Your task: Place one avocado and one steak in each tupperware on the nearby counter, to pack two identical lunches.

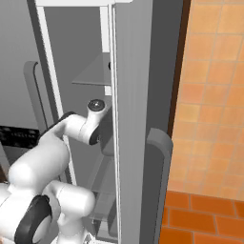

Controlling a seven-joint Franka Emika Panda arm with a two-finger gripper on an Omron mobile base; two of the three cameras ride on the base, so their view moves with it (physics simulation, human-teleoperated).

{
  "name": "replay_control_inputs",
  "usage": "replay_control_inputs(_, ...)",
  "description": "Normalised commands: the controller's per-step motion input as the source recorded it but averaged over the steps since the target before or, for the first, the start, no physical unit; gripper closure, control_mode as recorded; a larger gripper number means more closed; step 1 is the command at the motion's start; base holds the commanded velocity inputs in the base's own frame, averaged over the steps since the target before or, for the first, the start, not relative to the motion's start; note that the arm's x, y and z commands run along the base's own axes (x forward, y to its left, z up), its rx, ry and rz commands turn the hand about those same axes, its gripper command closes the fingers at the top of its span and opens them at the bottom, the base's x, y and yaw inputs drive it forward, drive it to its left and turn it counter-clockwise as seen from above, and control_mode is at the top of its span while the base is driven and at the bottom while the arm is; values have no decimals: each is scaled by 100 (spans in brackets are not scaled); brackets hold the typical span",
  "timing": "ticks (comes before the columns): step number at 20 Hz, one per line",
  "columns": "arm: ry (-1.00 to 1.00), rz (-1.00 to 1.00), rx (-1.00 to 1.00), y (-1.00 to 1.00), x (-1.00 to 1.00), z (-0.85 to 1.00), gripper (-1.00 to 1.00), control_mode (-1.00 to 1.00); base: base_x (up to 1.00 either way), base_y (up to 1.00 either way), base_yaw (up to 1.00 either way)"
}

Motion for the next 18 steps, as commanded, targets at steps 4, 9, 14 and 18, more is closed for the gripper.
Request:
replay_control_inputs(4,8,0,-1,0,-87,61,100,-100,0,0,0)
replay_control_inputs(9,4,0,0,0,-84,56,100,-100,0,0,0)
replay_control_inputs(14,7,0,0,-1,-63,58,100,-100,0,0,0)
replay_control_inputs(18,4,0,0,0,-50,19,100,-100,0,0,0)
